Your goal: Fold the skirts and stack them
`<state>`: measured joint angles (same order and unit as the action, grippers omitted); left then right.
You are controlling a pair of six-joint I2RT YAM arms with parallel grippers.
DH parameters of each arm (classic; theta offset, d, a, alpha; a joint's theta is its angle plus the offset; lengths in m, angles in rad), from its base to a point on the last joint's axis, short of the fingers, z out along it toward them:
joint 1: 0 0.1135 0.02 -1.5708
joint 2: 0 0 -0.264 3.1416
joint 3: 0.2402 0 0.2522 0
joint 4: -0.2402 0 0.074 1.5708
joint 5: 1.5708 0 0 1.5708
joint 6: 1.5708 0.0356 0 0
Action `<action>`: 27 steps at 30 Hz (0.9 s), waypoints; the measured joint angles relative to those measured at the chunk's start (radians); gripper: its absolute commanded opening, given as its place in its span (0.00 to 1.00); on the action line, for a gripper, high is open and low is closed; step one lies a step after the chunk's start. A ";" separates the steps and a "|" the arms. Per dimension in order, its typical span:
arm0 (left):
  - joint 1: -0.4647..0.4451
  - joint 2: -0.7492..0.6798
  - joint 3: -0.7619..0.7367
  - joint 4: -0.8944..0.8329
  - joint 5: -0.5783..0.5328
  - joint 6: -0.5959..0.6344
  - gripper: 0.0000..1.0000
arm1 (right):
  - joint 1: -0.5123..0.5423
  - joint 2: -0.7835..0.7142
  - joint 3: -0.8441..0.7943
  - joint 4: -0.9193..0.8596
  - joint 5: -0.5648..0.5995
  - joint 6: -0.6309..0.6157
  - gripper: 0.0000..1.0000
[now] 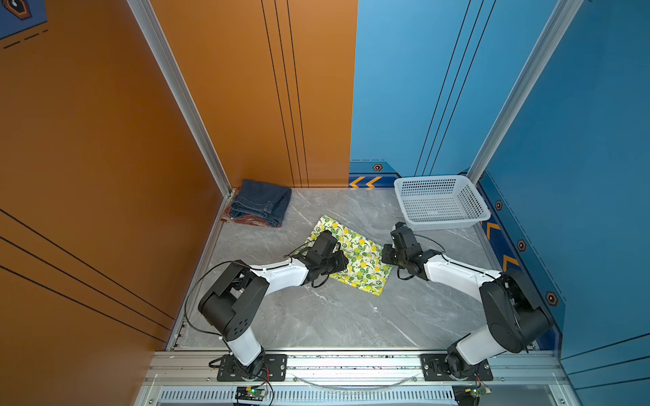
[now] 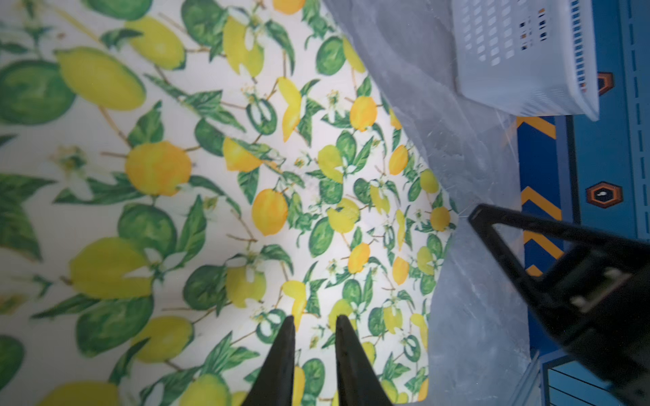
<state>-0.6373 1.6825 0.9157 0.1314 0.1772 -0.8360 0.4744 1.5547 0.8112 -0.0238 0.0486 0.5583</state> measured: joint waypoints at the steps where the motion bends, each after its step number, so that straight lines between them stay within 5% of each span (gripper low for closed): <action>1: 0.000 0.008 0.031 0.000 0.008 -0.001 0.23 | 0.000 0.000 -0.011 0.010 0.000 0.000 0.26; 27: -0.019 0.526 0.462 0.281 0.116 -0.200 0.18 | 0.012 0.113 -0.123 0.279 0.001 0.078 0.04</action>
<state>-0.6559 2.2082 1.3781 0.4122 0.2932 -1.0359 0.4866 1.6680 0.6884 0.2554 0.0494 0.6365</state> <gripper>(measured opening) 0.186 0.050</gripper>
